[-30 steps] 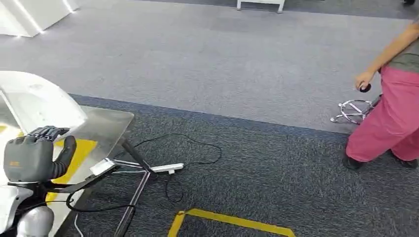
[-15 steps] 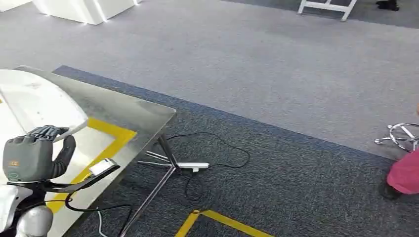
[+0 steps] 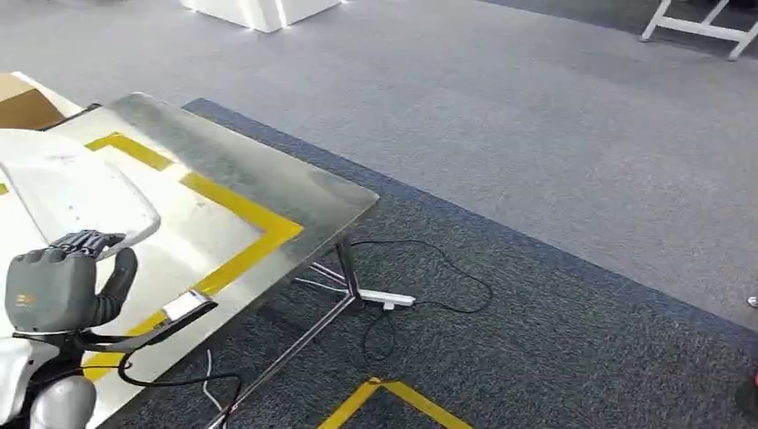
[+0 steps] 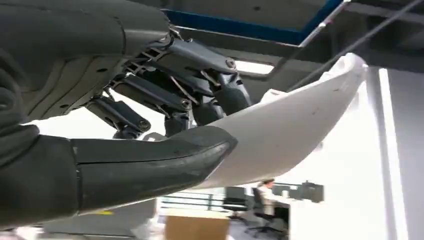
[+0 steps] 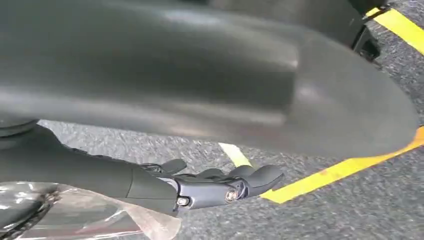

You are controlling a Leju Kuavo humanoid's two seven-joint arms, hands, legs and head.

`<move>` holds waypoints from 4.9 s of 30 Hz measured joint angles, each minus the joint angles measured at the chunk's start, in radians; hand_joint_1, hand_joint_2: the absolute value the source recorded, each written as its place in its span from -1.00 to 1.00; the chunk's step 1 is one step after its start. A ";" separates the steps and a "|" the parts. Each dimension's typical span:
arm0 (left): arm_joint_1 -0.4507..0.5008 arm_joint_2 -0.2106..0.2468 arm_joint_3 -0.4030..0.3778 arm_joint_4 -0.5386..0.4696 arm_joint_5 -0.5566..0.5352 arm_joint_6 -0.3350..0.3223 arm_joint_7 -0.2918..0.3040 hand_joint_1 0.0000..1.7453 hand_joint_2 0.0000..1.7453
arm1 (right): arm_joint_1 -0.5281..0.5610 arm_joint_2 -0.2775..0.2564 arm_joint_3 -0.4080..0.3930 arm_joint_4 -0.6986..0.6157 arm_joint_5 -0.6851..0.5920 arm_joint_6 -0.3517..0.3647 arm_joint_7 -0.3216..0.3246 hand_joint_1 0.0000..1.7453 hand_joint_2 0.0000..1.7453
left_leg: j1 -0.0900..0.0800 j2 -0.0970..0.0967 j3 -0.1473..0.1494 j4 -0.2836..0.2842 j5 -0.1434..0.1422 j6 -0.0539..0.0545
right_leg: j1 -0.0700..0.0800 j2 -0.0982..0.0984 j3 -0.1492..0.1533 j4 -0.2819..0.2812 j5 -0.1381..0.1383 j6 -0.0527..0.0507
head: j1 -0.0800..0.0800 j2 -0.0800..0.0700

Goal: Take the parts from the cabinet and place them on the table.

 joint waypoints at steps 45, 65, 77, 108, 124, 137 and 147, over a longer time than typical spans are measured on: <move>-0.017 0.000 -0.016 0.016 -0.007 -0.010 0.013 1.00 1.00 | 0.011 0.000 0.010 -0.017 0.000 0.010 0.007 -1.00 -1.00 | 0.011 -0.186 0.001 -0.005 0.000 0.012 | -0.028 0.220 -0.056 0.014 0.026 0.017 | 0.013 0.000; -0.008 0.000 -0.019 0.016 -0.011 -0.014 0.016 1.00 1.00 | 0.017 0.000 0.020 -0.032 -0.008 0.013 0.016 -1.00 -1.00 | 0.012 -0.037 0.012 -0.027 0.008 0.014 | -0.009 -0.026 -0.009 -0.001 -0.006 0.020 | 0.001 0.000; -0.013 0.001 -0.023 0.016 -0.015 -0.015 0.013 1.00 1.00 | 0.021 0.000 0.021 -0.033 -0.043 -0.007 0.010 -1.00 -1.00 | 0.006 -0.095 0.016 -0.015 -0.006 0.007 | -0.022 0.110 -0.051 0.003 0.043 0.016 | 0.010 0.000; -0.050 0.026 -0.145 0.092 0.008 -0.072 -0.015 1.00 1.00 | 0.006 0.000 0.005 -0.021 -0.053 0.008 -0.030 -1.00 -1.00 | 0.008 -0.095 0.021 -0.027 -0.003 -0.005 | -0.016 0.111 -0.049 0.003 0.038 0.005 | 0.013 0.000; -0.078 0.022 -0.186 0.176 0.002 -0.096 0.000 1.00 1.00 | -0.005 0.000 -0.010 -0.002 -0.050 0.013 -0.056 -1.00 -1.00 | 0.008 -0.095 0.021 -0.027 -0.003 -0.005 | -0.016 0.111 -0.050 0.003 0.038 0.005 | 0.013 0.000; -0.114 0.016 -0.176 0.368 -0.102 -0.102 0.069 1.00 1.00 | -0.030 0.000 -0.020 0.039 -0.044 0.026 -0.072 -1.00 -1.00 | 0.008 -0.095 0.021 -0.027 -0.003 -0.005 | -0.016 0.112 -0.050 0.003 0.039 0.006 | 0.012 0.000; -0.112 0.021 -0.165 0.438 -0.132 -0.111 0.119 1.00 1.00 | -0.039 0.000 -0.030 0.055 -0.035 0.034 -0.082 -1.00 -1.00 | 0.008 -0.095 0.021 -0.027 -0.003 -0.005 | -0.016 0.111 -0.049 0.003 0.039 0.006 | 0.013 0.000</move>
